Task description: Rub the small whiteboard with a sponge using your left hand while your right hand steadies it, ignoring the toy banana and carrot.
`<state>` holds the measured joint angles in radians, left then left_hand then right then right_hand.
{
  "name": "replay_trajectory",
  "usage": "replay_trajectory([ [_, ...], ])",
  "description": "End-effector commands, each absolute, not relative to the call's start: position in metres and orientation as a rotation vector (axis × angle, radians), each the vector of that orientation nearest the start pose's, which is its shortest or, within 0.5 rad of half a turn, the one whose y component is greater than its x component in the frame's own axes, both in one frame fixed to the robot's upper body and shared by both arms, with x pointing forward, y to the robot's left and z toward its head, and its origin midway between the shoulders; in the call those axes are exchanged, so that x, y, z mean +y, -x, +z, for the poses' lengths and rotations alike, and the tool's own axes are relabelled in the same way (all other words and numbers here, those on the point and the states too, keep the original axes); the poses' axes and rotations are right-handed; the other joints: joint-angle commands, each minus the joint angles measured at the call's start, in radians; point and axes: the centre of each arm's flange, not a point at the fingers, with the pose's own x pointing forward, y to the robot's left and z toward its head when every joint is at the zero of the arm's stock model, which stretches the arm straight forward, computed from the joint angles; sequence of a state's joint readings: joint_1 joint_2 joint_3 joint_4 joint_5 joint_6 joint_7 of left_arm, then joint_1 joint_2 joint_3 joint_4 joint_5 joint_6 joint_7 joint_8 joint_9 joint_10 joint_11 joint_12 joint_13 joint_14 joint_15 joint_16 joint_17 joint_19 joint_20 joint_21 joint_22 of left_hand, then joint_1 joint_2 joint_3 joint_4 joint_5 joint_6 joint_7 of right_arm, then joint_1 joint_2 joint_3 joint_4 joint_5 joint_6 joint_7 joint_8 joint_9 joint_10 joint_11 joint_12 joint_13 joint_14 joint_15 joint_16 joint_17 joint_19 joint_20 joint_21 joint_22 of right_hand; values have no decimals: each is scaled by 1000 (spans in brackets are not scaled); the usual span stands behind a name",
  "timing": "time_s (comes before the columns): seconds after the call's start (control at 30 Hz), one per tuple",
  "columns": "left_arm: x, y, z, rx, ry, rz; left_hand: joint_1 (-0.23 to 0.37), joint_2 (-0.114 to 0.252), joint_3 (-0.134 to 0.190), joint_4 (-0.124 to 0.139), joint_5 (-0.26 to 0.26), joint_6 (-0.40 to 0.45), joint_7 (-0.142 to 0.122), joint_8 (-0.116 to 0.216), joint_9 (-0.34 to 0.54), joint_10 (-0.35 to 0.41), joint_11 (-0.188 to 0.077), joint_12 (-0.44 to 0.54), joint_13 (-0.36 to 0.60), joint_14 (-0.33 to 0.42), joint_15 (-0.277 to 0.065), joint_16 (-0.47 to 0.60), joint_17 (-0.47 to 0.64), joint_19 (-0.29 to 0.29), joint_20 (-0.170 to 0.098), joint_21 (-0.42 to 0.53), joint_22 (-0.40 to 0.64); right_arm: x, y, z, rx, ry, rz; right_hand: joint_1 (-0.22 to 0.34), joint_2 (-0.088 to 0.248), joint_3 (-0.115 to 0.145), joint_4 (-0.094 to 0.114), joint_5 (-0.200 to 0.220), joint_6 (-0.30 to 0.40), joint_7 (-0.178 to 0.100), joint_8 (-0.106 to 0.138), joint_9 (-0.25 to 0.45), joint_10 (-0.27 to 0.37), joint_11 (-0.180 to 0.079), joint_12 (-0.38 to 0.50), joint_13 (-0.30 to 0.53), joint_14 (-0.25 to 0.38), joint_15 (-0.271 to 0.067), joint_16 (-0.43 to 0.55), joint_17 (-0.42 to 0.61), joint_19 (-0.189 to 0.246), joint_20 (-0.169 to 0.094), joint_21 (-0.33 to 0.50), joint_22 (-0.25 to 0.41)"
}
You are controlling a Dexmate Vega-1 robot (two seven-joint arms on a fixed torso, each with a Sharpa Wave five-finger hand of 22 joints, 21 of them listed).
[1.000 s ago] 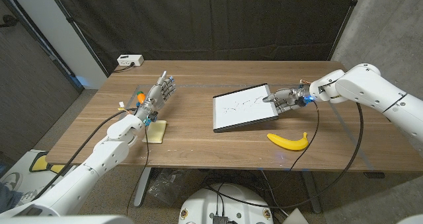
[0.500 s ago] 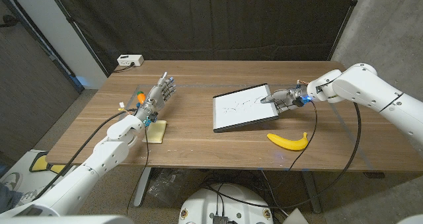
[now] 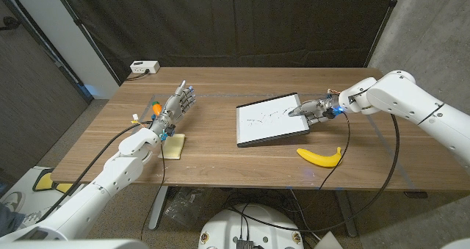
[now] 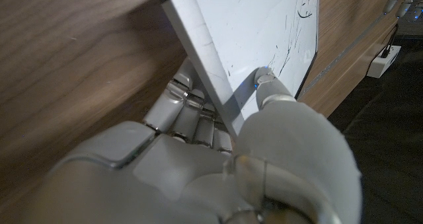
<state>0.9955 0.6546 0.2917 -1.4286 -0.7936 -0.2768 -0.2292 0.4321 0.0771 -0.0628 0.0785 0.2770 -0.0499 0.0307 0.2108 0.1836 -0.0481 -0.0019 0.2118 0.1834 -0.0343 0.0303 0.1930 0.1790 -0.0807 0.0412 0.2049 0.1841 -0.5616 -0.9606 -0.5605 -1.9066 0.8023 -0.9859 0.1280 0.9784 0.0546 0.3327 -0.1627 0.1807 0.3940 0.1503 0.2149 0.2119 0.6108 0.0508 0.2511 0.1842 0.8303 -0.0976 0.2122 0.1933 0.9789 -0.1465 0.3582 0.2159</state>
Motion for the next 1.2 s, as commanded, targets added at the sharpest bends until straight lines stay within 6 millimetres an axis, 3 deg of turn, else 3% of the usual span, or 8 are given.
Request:
replay_trajectory([
  [0.03,330,-610,-55,-565,41,-354,4,-6,8,3,-3,6,1,-2,5,4,-3,-5,5,4,0,-3,4,-1,-2,8,1,-262,-584,16,224,507,421,20,-2,7,3,-4,22,22,10,2,26,-7,9,1,36,-53,0,6,21,-75,23,10],
  [0.17,330,-609,-55,-566,41,-351,5,-5,8,3,-4,6,0,-3,5,7,-2,-4,5,5,1,-3,4,-1,-2,8,1,-262,-584,16,214,491,427,37,5,9,5,-3,59,1,16,4,81,-37,26,1,97,-73,4,8,49,-79,62,25],
  [0.27,330,-609,-55,-565,40,-350,6,-4,9,3,-5,7,-1,-3,5,7,-3,-4,5,6,0,-3,4,0,-3,8,1,-264,-583,17,201,469,423,60,11,14,4,-1,107,-21,25,4,143,-63,44,1,166,-108,9,8,75,-82,104,43],
  [0.4,329,-609,-55,-564,41,-352,6,-2,9,3,-7,10,1,-2,5,8,0,-5,5,7,0,-3,4,0,-2,8,1,-266,-582,17,190,441,412,89,23,23,4,1,175,-45,31,2,226,-96,63,0,267,-122,15,8,113,-82,176,77],
  [0.53,328,-609,-54,-561,38,-354,7,-1,9,2,-8,11,0,-2,5,7,-1,-5,5,7,0,-3,4,0,-2,8,1,-268,-581,16,189,409,402,175,30,46,-9,2,267,-84,31,4,352,-143,81,3,419,-131,31,12,159,-82,306,163],
  [0.7,328,-608,-51,-562,29,-352,8,0,9,2,-10,11,-1,-2,5,8,-1,-5,5,8,0,-3,4,-1,-1,8,1,-271,-582,12,193,374,400,303,26,70,-14,9,348,-127,29,12,483,-182,97,14,527,-135,77,40,176,-84,431,280],
  [1.0,326,-603,-48,-568,6,-345,9,1,9,2,-13,10,-2,-4,5,9,-8,-5,5,9,-3,-3,4,-1,-1,8,1,-272,-584,5,171,339,423,348,19,67,-7,3,402,-137,35,16,519,-178,94,17,563,-136,127,75,180,-84,476,323],
  [1.2,324,-601,-44,-577,-33,-339,14,-2,8,-2,-17,5,-1,-7,5,10,-8,-5,5,13,-7,-2,3,2,0,9,1,-275,-582,2,131,299,407,359,21,57,-1,-2,459,-152,46,18,531,-170,89,15,565,-136,137,69,179,-84,473,302],
])
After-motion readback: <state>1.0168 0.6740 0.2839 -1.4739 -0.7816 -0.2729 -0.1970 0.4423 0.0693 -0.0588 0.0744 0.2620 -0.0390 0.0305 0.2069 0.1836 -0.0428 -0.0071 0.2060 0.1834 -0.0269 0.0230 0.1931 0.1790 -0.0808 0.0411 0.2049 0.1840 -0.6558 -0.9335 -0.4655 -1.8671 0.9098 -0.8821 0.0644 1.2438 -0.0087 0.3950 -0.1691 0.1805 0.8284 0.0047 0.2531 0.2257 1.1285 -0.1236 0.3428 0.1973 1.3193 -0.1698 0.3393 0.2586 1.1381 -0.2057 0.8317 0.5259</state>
